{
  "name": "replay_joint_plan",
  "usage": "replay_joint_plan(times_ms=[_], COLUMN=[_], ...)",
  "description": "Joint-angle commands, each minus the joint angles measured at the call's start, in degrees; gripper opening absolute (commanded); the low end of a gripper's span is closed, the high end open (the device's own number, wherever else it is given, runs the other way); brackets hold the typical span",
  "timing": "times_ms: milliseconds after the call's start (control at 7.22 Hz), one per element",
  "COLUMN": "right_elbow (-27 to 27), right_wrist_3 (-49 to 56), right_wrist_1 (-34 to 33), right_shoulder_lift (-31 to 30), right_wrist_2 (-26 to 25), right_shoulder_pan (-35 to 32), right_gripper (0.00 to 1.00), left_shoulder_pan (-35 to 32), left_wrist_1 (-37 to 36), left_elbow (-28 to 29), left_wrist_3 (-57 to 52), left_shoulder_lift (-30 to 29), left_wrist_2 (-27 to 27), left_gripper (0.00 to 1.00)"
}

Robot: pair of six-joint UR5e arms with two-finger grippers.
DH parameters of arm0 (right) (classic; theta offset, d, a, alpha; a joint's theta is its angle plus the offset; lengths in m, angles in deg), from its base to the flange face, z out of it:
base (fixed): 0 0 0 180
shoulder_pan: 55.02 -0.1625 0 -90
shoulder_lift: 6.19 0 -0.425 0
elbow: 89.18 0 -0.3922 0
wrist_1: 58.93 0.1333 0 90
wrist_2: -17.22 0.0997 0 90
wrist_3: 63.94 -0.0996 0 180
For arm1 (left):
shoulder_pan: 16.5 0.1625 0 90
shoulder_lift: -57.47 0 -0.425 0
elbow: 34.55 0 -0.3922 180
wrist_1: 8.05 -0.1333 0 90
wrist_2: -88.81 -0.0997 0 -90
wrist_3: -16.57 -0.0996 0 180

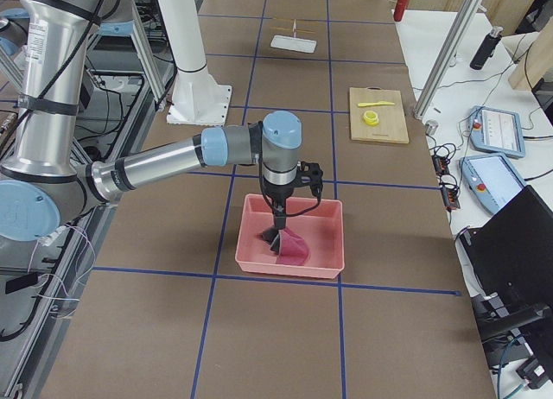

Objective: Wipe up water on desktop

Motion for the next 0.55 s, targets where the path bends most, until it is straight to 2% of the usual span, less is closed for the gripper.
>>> replay_joint_plan(times_ms=[0,139,277,416], right_elbow=[-0.57,-0.56,-0.3,-0.12], right_wrist_3=[0.68,0.6,0.6,0.51], right_wrist_1=[2.3,2.3,2.39,1.95], right_shoulder_lift=[-4.74,-7.29,-7.4,-6.71], right_wrist_2=[-0.81,-1.95,-4.66,-4.6], right_shoulder_pan=[-2.7,-3.16,-5.34,-5.36], right_gripper=[1.0,1.0,1.0,1.0], left_shoulder_pan=[0.0,0.0,0.0,0.0], left_wrist_1=[0.08,0.08,-0.01,-0.01], left_elbow=[0.0,0.17,0.09,0.09], left_wrist_3=[-0.03,-0.12,-0.29,-0.29], left_shoulder_lift=[0.1,0.28,0.54,0.63], left_wrist_2=[0.0,-0.09,-0.09,-0.09], left_gripper=[0.99,0.99,0.99,0.99])
